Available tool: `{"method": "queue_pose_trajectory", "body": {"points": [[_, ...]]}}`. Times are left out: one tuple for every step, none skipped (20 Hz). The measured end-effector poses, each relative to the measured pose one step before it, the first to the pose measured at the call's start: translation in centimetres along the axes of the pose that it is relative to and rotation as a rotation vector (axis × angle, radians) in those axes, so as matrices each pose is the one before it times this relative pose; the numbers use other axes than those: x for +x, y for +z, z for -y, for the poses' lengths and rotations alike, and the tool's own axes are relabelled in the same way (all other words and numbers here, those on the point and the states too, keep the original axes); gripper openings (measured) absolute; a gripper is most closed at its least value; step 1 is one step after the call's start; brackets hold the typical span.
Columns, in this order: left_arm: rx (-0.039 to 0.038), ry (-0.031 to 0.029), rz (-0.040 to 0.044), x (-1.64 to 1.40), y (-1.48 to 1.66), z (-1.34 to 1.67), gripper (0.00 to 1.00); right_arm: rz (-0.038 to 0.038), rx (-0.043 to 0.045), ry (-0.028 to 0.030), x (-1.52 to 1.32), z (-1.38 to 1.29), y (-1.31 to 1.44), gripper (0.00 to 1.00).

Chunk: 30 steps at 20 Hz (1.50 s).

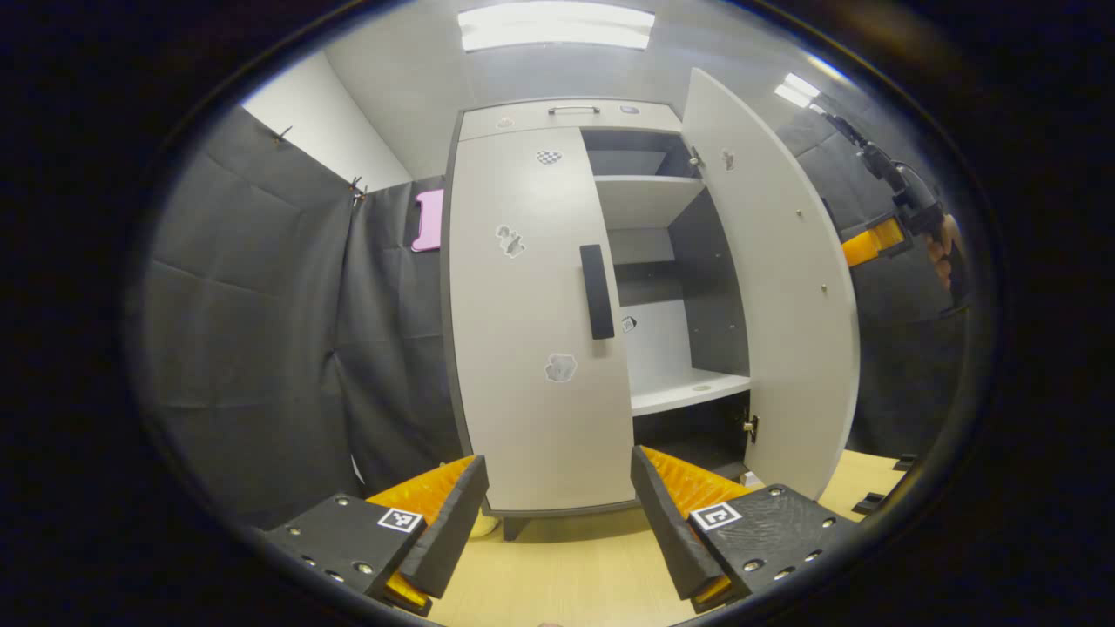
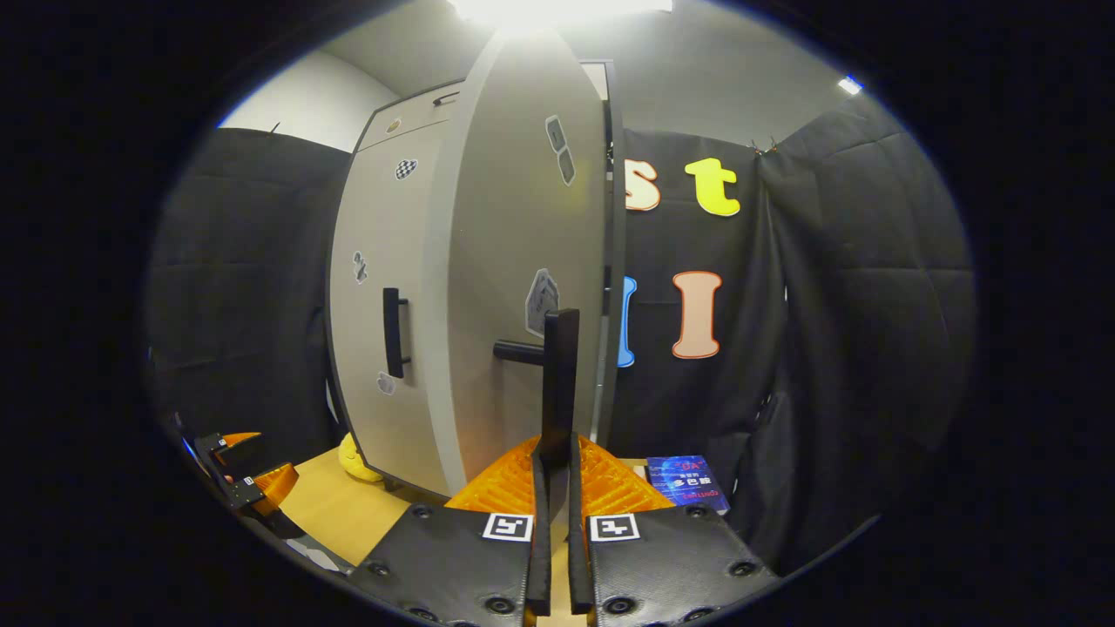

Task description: Open the right door of the double-door shoe cabinet with the right hand, and open the left door with the left hand.

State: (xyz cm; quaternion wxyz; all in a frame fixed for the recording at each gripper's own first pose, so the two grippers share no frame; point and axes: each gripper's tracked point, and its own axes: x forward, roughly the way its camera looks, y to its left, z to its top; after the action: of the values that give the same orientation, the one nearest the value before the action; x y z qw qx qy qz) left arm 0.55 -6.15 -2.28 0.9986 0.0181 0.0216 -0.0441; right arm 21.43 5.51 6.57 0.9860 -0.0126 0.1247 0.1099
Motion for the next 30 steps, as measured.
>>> {"method": "queue_pose_trajectory", "body": {"points": [[-0.00047, -0.00109, -0.00639, 0.078, -0.024, 0.135, 0.95, 0.00201, -0.00819, -0.02760, 0.075, 0.710, -0.033, 0.10], [-0.00110, -0.00223, -0.00490, 0.007, -0.168, 0.021, 0.95, 0.00090, -0.01437, -0.03605, -0.120, 0.842, -0.025, 0.09], [-0.00142, -0.00294, -0.00441, 0.070, 0.068, 0.137, 0.95, -0.00324, -0.01805, -0.03914, 0.067, 1.056, -0.092, 0.10], [-0.00249, -0.00531, -0.00398, 0.046, -0.042, 0.259, 0.95, -0.00111, 0.00605, 0.00686, -0.126, 0.089, 0.062, 0.09], [-0.00409, -0.00742, -0.00398, 0.129, -0.059, 0.337, 0.95, 0.00263, 0.03352, 0.03842, -0.385, -0.943, -0.012, 0.06], [-0.00425, -0.00530, -0.00271, 0.202, 0.111, 0.410, 0.95, 0.00776, 0.00822, 0.00221, 0.271, -0.467, 0.022, 0.09], [-0.00463, -0.00497, -0.00184, 0.275, 0.107, 0.546, 0.95, 0.00784, -0.01457, -0.01140, -0.009, -0.003, 0.106, 0.07], [-0.00349, -0.00446, -0.00253, 0.186, 0.150, 0.308, 0.95, 0.00703, -0.01511, -0.00416, -0.105, 0.655, 0.091, 0.08], [-0.00180, -0.00495, 0.00092, 0.139, 0.203, 0.089, 0.95, 0.00561, -0.00818, -0.00543, -0.112, 0.298, -0.037, 0.08], [-0.00037, -0.00517, 0.00659, 0.215, 0.365, 0.138, 0.95, 0.00096, -0.00517, -0.00722, -0.237, 0.254, -0.013, 0.08], [-0.00015, -0.00764, 0.00753, 0.562, 0.428, 0.205, 0.95, -0.00158, 0.00435, -0.00440, -0.255, 0.144, -0.047, 0.07], [-0.00049, -0.01418, 0.00383, 0.618, 0.314, 0.233, 0.95, 0.00173, 0.00884, -0.00323, -0.149, -0.110, -0.042, 0.07], [-0.00179, -0.01313, -0.00107, 0.476, 0.156, 0.138, 0.95, 0.00550, 0.00804, -0.00739, -0.247, 0.058, -0.042, 0.08], [-0.00397, -0.01117, -0.00521, 0.544, 0.135, 0.214, 0.95, 0.00668, 0.00499, -0.01364, -0.143, 0.142, -0.025, 0.07], [-0.00542, -0.00890, -0.00341, 0.535, 0.192, 0.310, 0.95, 0.00198, 0.00379, -0.01749, -0.060, 0.432, -0.045, 0.07], [-0.00550, -0.00424, -0.00124, 0.548, 0.160, 0.149, 0.95, -0.00018, 0.00290, -0.00919, -0.168, 0.226, -0.100, 0.07], [-0.00448, -0.00572, -0.00096, 0.636, 0.175, 0.082, 0.95, -0.00514, 0.00431, -0.01483, -0.090, 0.257, -0.104, 0.07], [-0.00204, -0.00296, 0.00208, 0.575, 0.358, 0.041, 0.95, -0.00324, 0.00593, -0.00720, -0.445, 0.051, -0.113, 0.08], [0.00157, -0.00319, 0.00207, 0.685, 0.315, 0.003, 0.95, -0.00517, 0.00564, -0.00719, 0.019, 0.071, -0.199, 0.08], [0.00380, -0.00159, 0.00308, 0.754, 0.426, 0.074, 0.95, -0.00380, 0.00680, 0.00889, -0.451, -0.080, -0.156, 0.26], [0.00517, -0.00213, 0.00283, 0.588, 0.366, 0.098, 0.95, 0.00065, 0.00574, 0.00731, -0.177, -0.153, -0.060, 0.44], [0.00467, -0.00101, 0.00363, 0.691, 0.515, -0.004, 0.95, 0.00506, -0.00067, -0.00447, 0.269, 0.076, -0.204, 0.62], [0.00397, 0.00021, 0.00733, 0.686, 0.539, -0.039, 0.95, 0.00451, -0.00921, -0.02184, -0.367, 0.474, 0.207, 0.80], [0.00039, 0.00086, 0.01158, 0.923, 0.772, -0.038, 0.95, -0.00432, -0.00641, -0.01539, 0.151, 0.312, -0.111, 0.98], [-0.00370, 0.00042, 0.01172, 0.947, 0.763, -0.089, 0.95, -0.01008, -0.00420, -0.00687, -0.238, 0.170, -0.174, 0.97], [-0.00715, -0.00092, 0.00772, 1.121, 0.709, -0.206, 0.95, -0.01010, -0.00238, 0.00141, -0.296, -0.012, -0.332, 0.96], [-0.01065, 0.00115, 0.00411, 1.183, 0.659, -0.298, 0.95, -0.00757, -0.00194, 0.00072, -0.207, 0.011, -0.145, 0.98], [-0.01465, 0.00052, 0.00380, 1.102, 0.654, -0.193, 0.95, -0.00677, -0.00229, -0.00266, -0.103, 0.118, -0.181, 0.98], [-0.01262, 0.00430, 0.00087, 1.096, 0.570, -0.161, 0.95, -0.00628, -0.00248, -0.00453, -0.086, 0.161, -0.116, 0.97], [-0.00837, 0.00511, -0.00337, 0.897, 0.454, -0.277, 0.95, -0.00855, -0.00040, -0.00268, -0.103, 0.118, -0.278, 0.98]]}}
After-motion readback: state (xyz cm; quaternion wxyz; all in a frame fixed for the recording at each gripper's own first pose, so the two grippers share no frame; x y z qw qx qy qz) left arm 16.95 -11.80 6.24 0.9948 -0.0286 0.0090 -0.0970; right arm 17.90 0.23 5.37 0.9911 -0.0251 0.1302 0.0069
